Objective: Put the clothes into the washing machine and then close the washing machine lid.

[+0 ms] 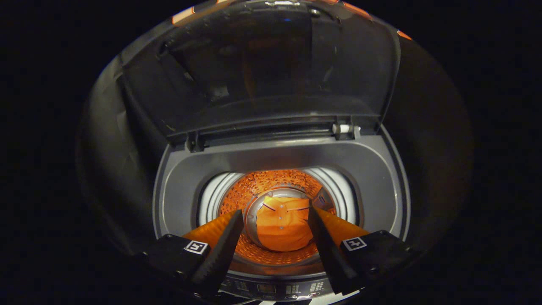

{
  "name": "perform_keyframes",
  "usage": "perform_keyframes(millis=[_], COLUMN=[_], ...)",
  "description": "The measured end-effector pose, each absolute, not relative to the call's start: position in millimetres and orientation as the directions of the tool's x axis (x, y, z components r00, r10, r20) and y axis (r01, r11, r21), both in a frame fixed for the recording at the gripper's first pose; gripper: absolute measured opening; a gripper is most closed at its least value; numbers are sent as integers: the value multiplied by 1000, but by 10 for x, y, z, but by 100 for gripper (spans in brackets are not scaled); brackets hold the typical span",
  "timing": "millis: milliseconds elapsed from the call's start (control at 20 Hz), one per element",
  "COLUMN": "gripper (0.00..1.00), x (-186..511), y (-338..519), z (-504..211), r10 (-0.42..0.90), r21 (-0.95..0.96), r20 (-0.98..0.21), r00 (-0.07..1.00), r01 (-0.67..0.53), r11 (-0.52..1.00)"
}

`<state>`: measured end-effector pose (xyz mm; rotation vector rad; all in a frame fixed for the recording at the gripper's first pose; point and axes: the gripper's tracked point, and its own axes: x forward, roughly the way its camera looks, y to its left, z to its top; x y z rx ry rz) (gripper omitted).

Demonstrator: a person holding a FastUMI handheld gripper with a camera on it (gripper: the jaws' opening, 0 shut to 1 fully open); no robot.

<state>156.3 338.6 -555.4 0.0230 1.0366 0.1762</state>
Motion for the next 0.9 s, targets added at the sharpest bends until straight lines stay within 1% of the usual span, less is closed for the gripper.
perform_keyframes(millis=[150,250,350,550,800,900], gripper=[99,99,99,99,99,99], x=[1597,1700,1812,2098,2514,2685], y=[3454,3470,3425,3462,3508,3575], z=[-5111,-4778,-4396,-3656,-3155,-3012], r10=[180,192,197,230,225,236], r21=[119,131,119,162,133,156], r20=[-807,-764,-731,-649,-575,-553], r00=[562,616,654,726,787,799], r01=[-143,-144,-162,-164,-181,-179], r11=[982,981,980,973,974,971])
